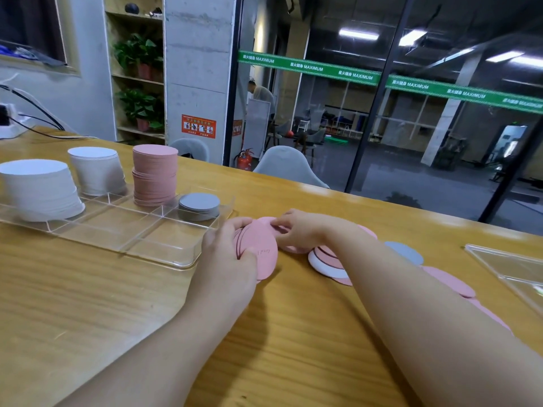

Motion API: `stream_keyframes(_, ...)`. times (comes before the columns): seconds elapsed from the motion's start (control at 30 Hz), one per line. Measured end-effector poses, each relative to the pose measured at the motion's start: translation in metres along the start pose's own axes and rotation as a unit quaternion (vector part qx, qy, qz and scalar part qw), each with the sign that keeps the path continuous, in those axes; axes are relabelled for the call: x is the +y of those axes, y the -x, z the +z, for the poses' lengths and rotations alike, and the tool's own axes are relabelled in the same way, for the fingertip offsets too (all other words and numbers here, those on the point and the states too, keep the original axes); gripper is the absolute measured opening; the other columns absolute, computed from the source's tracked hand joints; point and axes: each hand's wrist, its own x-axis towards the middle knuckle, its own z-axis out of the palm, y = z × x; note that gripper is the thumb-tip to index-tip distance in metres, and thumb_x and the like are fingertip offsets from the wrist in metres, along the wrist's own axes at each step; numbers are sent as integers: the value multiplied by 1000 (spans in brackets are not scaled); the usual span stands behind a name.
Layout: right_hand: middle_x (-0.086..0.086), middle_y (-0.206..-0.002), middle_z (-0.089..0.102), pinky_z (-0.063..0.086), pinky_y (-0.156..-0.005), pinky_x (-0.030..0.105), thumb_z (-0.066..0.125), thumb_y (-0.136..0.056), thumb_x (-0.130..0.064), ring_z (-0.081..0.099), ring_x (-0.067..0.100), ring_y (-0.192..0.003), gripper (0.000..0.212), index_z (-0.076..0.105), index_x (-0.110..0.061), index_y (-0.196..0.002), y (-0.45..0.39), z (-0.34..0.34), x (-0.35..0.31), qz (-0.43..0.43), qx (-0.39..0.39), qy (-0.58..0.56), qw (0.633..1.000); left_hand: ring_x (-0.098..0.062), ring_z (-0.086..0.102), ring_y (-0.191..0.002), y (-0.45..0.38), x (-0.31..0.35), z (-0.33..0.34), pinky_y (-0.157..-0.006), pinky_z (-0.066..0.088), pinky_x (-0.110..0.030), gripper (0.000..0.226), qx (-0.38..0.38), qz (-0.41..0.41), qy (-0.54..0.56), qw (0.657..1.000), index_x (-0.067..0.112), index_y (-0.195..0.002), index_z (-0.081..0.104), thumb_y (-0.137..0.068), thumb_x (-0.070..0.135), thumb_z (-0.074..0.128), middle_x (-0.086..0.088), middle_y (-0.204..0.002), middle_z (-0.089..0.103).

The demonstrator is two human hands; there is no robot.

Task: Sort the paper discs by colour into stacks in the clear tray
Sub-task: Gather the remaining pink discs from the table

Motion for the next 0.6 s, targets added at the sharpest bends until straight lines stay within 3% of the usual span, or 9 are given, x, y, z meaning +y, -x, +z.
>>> stream_keyframes(0.17,-10,-146,37,34,-105,38,56,-82,-59,40,19,-129,71,33,-35,-144,15,-10,6,11,-44,31,999,9,45,-88,0,0,-1,-72,35,-22,40,-3,-1,0,1000,43,-106,47,-88,7,49,7,-123,41)
stream_keyframes(0.33,-10,-146,39,34,-105,36,60,-83,-43,40,18,-130,64,35,-40,-142,24,-17,7,7,-58,13,998,10,44,-86,1,0,-1,-63,33,-11,40,-6,-1,-5,1000,43,-107,47,-89,7,48,7,-123,41)
stream_keyframes(0.47,-7,-149,35,30,-107,32,52,-91,-28,36,17,-134,51,39,-33,-141,11,-5,6,-13,43,-144,989,10,44,-85,1,1,-1,-62,32,-11,40,-5,-1,-12,1000,43,-107,46,-89,8,49,7,-122,41)
stream_keyframes(0.6,-1,-148,38,31,-108,31,42,-98,-22,40,18,-132,43,41,-26,-140,-8,8,-2,-10,91,-202,975,10,44,-85,0,0,-1,-62,32,-10,40,-6,-2,-14,1000,43,-109,47,-89,9,49,8,-122,40)
